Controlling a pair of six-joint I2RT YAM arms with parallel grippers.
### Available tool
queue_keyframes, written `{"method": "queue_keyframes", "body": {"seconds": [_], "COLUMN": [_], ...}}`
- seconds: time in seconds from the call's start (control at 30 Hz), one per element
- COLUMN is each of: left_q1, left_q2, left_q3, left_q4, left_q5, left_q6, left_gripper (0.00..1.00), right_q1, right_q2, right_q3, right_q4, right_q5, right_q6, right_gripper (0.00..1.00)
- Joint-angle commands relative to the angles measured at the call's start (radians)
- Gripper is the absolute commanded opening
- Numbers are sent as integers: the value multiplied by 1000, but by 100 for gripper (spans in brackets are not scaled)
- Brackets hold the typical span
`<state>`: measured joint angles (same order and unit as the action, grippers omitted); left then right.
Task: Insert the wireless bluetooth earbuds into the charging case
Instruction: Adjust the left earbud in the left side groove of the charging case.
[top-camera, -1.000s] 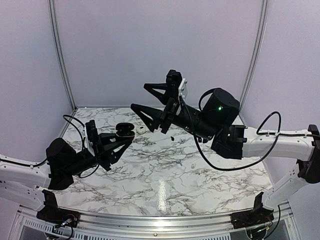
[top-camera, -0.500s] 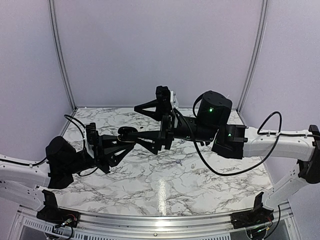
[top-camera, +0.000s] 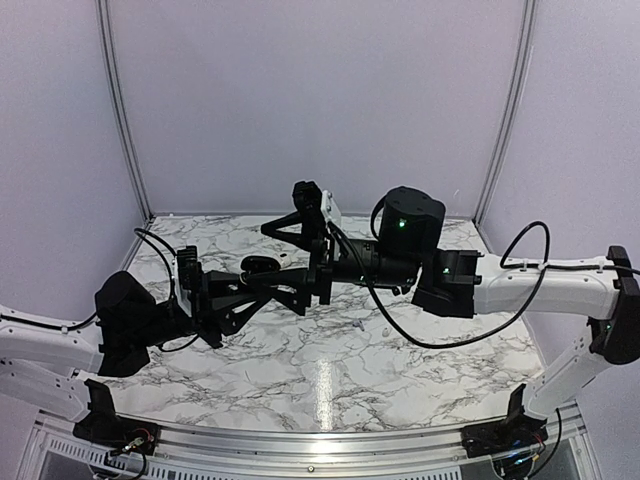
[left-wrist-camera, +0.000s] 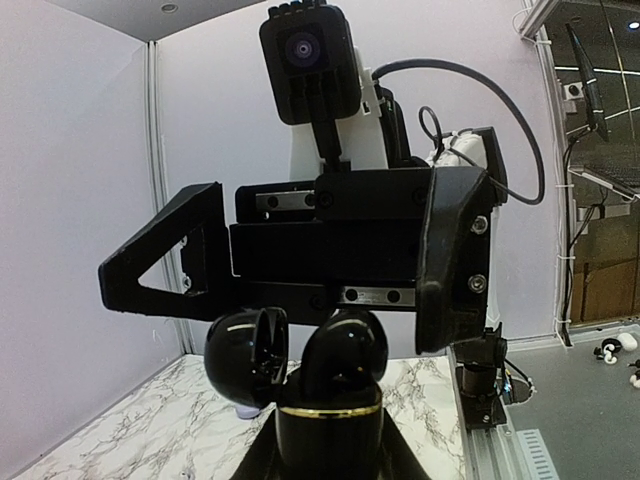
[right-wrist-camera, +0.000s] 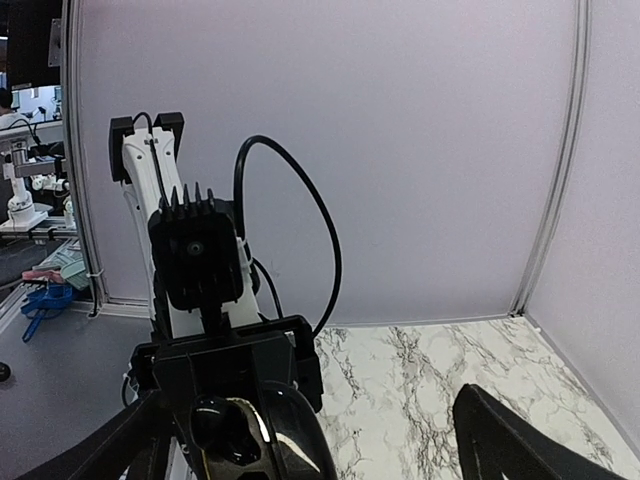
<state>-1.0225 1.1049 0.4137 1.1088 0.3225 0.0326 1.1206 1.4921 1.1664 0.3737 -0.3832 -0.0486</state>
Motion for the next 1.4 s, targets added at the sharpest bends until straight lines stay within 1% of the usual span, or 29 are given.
{"method": "queue_keyframes", "body": {"seconds": [0.0, 0.27, 0.37, 0.53, 0.73, 1.07, 1.37], "left_q1": [6, 6, 6, 6, 6, 6, 6], "left_q2": [2, -8, -11, -13, -12, -10, -5], "left_q3": [40, 37, 34, 32, 34, 39, 32], "left_q4": [7, 8, 8, 8, 8, 8, 8], "left_q5": [14, 18, 20, 22, 23, 23, 27], "left_q6": [-9, -9, -8, -8, -2, 1, 13], "left_gripper": [0, 0, 0, 0, 0, 0, 0], "right_q1": [1, -12, -21, -39, -75, -77, -77], "right_q2": [7, 30, 22, 14, 13, 19, -12], "right_q3": [47, 42, 23, 2, -18, -8, -18], "right_q4": [14, 9, 30, 50, 77, 46, 108], "right_q5": [5, 35, 46, 27, -32, -116, -148], "right_q6": [27, 44, 94, 135, 196, 152, 162], "right_gripper": [98, 98, 97, 98, 98, 98, 98]}}
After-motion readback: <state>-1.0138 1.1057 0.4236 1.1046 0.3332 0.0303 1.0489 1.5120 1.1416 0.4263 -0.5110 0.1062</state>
